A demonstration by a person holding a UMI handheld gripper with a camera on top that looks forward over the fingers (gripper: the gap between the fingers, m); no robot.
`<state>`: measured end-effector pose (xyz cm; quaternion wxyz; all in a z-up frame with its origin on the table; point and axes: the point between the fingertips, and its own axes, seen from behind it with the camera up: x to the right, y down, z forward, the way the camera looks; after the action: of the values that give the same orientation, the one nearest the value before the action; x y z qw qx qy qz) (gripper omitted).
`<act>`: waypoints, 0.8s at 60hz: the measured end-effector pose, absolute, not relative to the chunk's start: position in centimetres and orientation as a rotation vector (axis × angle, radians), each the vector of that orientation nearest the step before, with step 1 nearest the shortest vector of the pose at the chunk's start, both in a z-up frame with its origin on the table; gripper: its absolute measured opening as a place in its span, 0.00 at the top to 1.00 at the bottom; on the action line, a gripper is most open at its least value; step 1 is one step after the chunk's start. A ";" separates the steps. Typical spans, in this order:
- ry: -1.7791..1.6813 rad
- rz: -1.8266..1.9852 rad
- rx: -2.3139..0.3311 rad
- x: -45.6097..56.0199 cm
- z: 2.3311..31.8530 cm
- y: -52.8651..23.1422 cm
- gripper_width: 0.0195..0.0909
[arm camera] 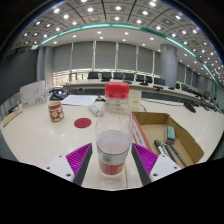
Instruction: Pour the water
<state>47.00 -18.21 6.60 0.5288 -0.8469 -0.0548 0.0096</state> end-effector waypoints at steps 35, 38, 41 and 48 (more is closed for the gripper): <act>-0.115 -0.057 -2.001 46.6 8.0 -13.6 0.75; -0.137 -0.109 -1.994 46.3 9.3 -12.8 0.74; -0.171 -0.175 -1.985 46.2 10.6 -11.6 0.75; -0.285 -0.377 -1.945 44.4 14.2 -8.6 0.75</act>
<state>44.43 -8.65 14.21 0.5395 -0.8182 -0.1198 -0.1584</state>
